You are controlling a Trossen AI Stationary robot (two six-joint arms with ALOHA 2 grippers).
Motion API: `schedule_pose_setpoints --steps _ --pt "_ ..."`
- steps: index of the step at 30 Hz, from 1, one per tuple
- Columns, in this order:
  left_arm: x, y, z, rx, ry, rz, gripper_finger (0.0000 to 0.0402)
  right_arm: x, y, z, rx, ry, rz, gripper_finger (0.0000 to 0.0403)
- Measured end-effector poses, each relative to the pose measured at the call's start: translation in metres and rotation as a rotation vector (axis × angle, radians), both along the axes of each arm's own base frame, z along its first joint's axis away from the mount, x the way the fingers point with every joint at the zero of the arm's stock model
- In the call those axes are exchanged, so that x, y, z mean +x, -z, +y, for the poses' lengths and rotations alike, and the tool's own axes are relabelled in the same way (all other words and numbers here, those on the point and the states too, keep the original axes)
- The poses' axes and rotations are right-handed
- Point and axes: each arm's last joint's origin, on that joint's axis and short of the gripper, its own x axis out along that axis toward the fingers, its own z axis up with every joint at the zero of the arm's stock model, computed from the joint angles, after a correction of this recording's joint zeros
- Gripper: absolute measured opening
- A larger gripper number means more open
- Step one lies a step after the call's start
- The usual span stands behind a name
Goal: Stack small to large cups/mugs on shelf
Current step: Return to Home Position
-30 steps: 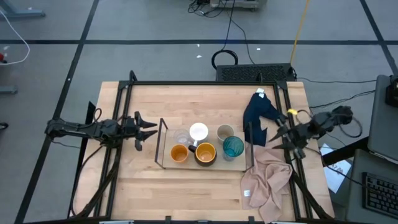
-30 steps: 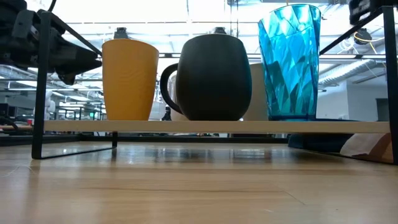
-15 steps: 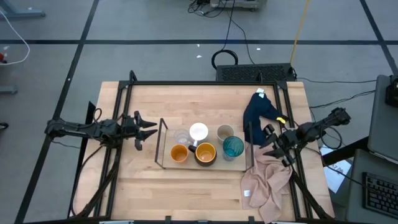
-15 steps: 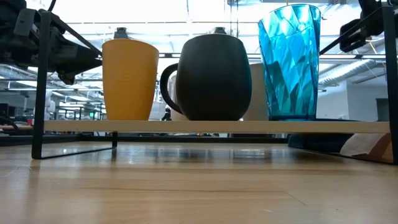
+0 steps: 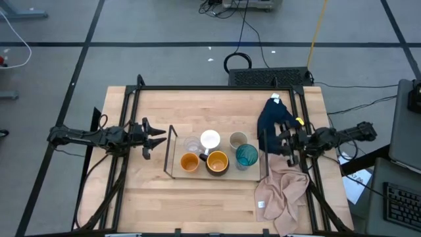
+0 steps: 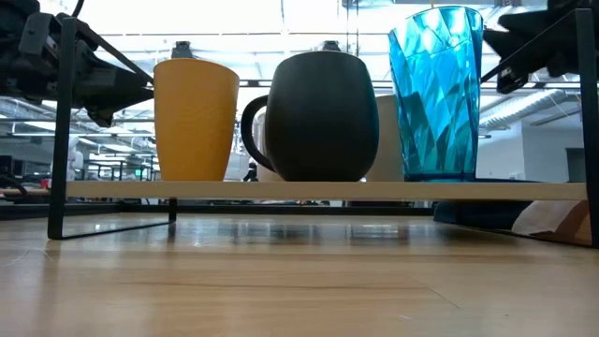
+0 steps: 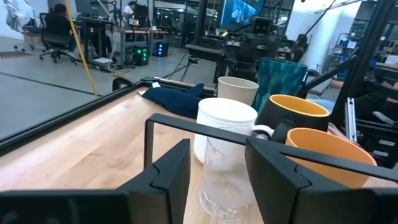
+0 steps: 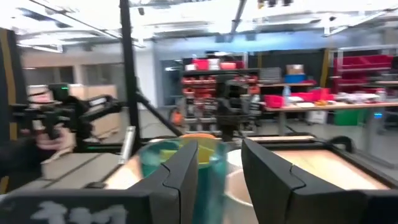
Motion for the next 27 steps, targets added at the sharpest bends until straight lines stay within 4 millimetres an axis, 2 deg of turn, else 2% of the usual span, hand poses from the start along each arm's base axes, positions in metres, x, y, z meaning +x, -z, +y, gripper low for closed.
schedule_pose_setpoints --steps 3,9,27 --pt "0.0 0.0 0.0 0.0 0.005 0.0 0.0152 0.002 0.002 -0.005 -0.003 0.057 0.021 0.0116" --pt "0.0 0.0 0.0 0.0 0.006 0.0 0.0152 0.005 0.016 -0.019 0.058 0.178 0.17 0.0116" --pt "0.0 0.0 -0.001 -0.005 0.042 -0.001 0.0152 0.005 0.02 -0.027 0.043 0.179 0.209 0.0116"
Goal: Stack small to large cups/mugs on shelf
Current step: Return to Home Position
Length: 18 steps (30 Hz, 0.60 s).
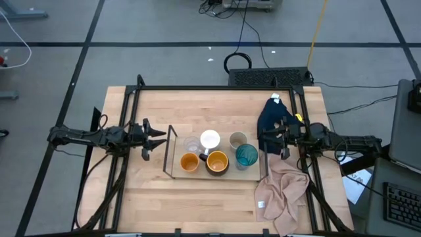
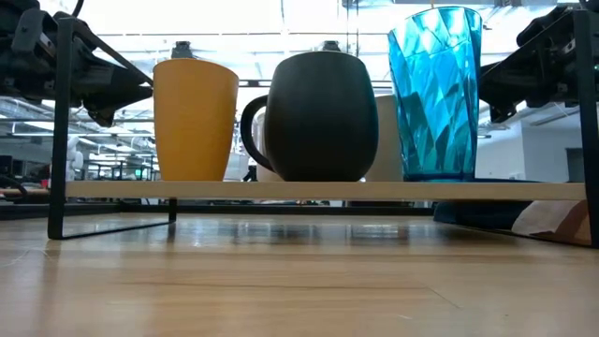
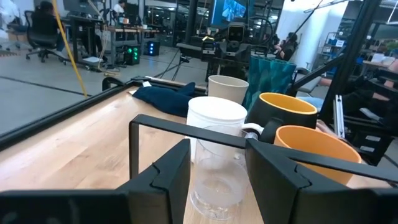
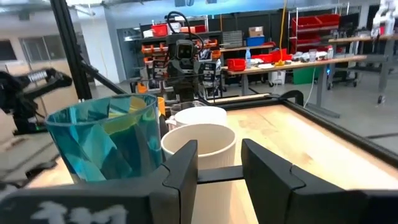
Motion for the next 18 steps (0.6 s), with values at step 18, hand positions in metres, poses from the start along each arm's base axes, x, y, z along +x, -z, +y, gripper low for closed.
schedule_pose_setpoints --steps 18 --pt "-0.003 -0.02 -0.002 0.149 0.091 -0.024 0.0122 0.0 -0.007 -0.001 -0.068 0.054 -0.056 0.0116"
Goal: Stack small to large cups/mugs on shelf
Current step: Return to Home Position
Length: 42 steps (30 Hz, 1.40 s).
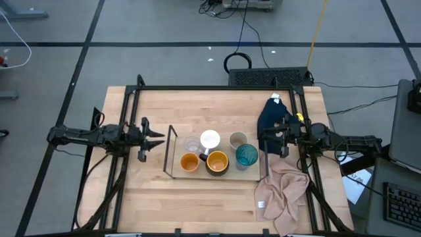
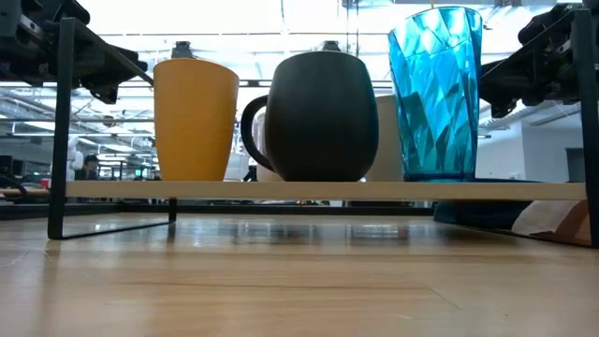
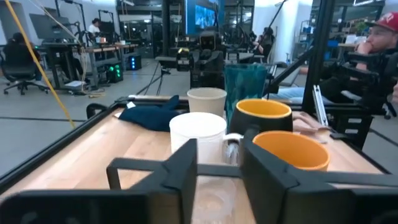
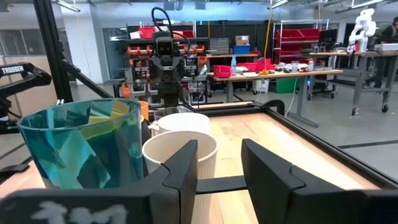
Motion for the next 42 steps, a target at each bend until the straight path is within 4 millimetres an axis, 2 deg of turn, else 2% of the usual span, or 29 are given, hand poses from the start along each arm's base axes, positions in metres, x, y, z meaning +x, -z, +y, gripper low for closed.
schedule_pose_setpoints --steps 4,7,9,16,21,29,42 --pt "0.0001 0.0019 -0.0001 0.006 0.004 0.02 0.0055 0.0 0.0007 0.0004 0.004 -0.013 0.009 0.009" --pt "0.0 0.0017 -0.0002 0.022 0.005 0.018 0.001 0.0001 0.0008 0.0008 -0.02 -0.025 0.013 0.0041" --pt "0.0 0.0012 -0.0001 0.032 0.004 0.013 0.0009 0.0 0.0005 0.0008 -0.05 -0.023 0.014 0.0011" --pt "0.0 0.0003 -0.0001 0.039 0.004 0.004 0.0005 0.0 0.0004 0.0008 -0.047 -0.024 0.012 0.0002" --pt "0.0 -0.0002 -0.0001 0.041 0.004 -0.002 0.0002 0.0 0.0004 0.0008 -0.047 -0.024 0.012 0.0008" --pt "0.0 -0.0003 -0.0001 0.03 0.003 -0.003 0.0025 0.0 0.0007 0.0008 -0.047 -0.024 0.015 0.0008" --pt "0.0 0.0004 -0.0001 0.005 0.004 0.003 0.0026 0.0 0.0009 0.0008 -0.047 -0.024 0.018 0.0009"
